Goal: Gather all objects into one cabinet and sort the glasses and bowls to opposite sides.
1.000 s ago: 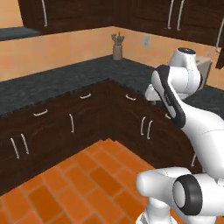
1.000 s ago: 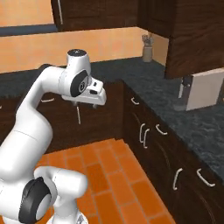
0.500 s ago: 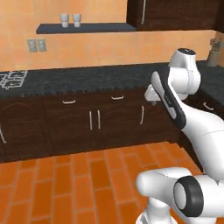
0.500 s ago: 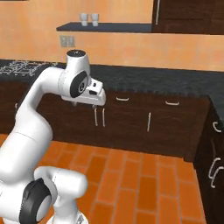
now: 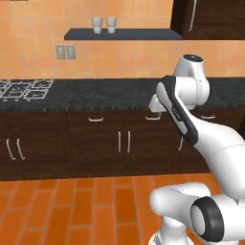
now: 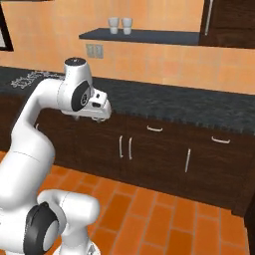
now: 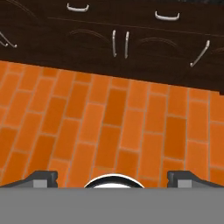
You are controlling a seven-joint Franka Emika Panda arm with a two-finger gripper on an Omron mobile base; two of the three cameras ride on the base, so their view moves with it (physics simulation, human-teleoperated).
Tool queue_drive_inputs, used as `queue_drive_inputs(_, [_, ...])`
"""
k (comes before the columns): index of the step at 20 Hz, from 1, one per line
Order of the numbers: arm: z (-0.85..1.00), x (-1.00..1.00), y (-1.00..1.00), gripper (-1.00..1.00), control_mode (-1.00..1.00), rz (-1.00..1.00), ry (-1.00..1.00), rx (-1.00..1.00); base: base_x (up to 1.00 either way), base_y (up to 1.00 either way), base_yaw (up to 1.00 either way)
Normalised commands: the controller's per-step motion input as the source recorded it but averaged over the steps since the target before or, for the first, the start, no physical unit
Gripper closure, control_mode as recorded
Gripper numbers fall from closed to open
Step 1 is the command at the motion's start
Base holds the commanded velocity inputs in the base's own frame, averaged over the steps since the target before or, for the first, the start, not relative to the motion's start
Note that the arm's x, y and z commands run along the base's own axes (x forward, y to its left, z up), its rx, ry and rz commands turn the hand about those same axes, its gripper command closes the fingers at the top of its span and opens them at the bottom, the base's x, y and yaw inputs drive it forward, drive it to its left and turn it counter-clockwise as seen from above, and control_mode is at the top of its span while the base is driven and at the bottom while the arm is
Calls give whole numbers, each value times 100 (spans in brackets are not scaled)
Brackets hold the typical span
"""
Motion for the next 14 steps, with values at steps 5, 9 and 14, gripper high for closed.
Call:
queue_drive_inputs(5, [0,0,0,-100,100,0,0,0,100,0,3])
queue_drive_inputs(9, [0,0,0,-100,100,0,0,0,87,0,66])
queue_drive_inputs(14, [0,0,0,-100,100,0,0,0,30,0,99])
